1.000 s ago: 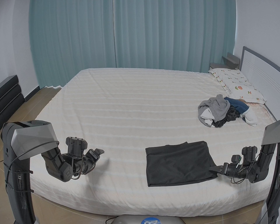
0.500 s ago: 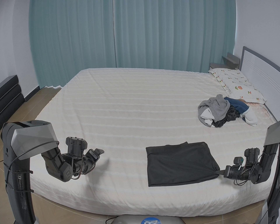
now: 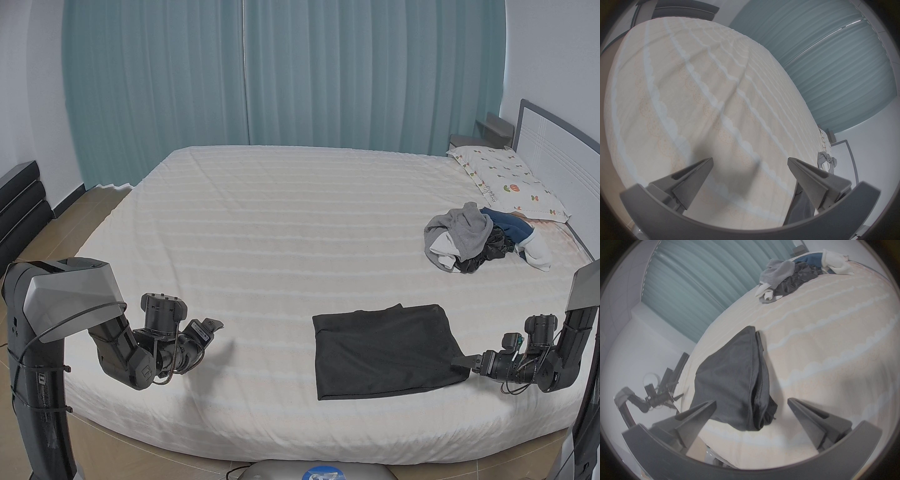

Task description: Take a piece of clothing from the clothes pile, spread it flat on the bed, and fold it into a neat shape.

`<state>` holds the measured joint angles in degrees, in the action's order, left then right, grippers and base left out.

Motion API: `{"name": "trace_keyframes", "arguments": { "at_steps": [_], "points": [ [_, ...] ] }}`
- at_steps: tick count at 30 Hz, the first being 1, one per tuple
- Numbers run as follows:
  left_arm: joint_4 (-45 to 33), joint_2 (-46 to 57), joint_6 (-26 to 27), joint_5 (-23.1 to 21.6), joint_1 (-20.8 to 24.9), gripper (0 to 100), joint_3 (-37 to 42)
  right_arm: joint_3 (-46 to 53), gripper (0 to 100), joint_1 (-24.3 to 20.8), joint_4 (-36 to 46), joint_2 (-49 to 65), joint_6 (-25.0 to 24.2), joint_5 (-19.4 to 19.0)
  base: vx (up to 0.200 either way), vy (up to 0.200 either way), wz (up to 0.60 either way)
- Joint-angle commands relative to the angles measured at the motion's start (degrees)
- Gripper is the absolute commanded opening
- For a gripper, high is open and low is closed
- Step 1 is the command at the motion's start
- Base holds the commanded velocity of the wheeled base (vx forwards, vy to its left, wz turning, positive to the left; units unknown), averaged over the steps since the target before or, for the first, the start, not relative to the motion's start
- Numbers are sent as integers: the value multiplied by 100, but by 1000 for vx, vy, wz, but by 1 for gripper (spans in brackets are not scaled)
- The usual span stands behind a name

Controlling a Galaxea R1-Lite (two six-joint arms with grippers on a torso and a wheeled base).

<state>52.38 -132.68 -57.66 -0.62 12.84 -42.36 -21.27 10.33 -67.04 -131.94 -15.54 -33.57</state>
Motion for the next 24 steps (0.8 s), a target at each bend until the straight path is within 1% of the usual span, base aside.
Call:
{"name": "trace_keyframes", "arguments": {
  "at_steps": [1,5,7,8,11,12,13,14,17,23,24],
  "points": [
    [0,-3,18,1,8,100,17,-342,100,110,-20,19,-555,-35,0,0,0],
    [-9,-30,106,36,52,100,0,-940,100,154,-29,-104,-1856,17,0,0,0],
    [9,-47,97,124,52,100,-9,-1142,100,251,-46,-130,-2339,0,0,0,0],
    [9,-47,97,141,52,100,-9,-1195,100,268,-73,-130,-2480,-35,0,0,0],
    [9,-47,106,141,52,100,-9,-1344,100,277,-275,-192,-3121,-88,-200,0,0],
    [26,-56,106,150,52,100,-9,-1362,100,277,-363,-227,-3253,-79,0,0,0],
    [26,-56,106,150,52,100,-9,-1371,100,277,-416,-245,-3315,-79,0,0,0],
    [26,-91,106,159,52,100,-26,-1362,100,277,-697,-315,-3482,-79,0,0,0],
    [-18,-109,106,159,43,100,-150,-1283,100,251,-1119,-499,-3526,-62,0,0,0],
    [-62,-100,71,159,87,100,-299,-1274,100,242,-1207,-543,-3526,-62,0,0,0],
    [-62,-109,53,159,149,100,-352,-1274,100,242,-1207,-543,-3526,-62,0,-200,0]
  ]
}}
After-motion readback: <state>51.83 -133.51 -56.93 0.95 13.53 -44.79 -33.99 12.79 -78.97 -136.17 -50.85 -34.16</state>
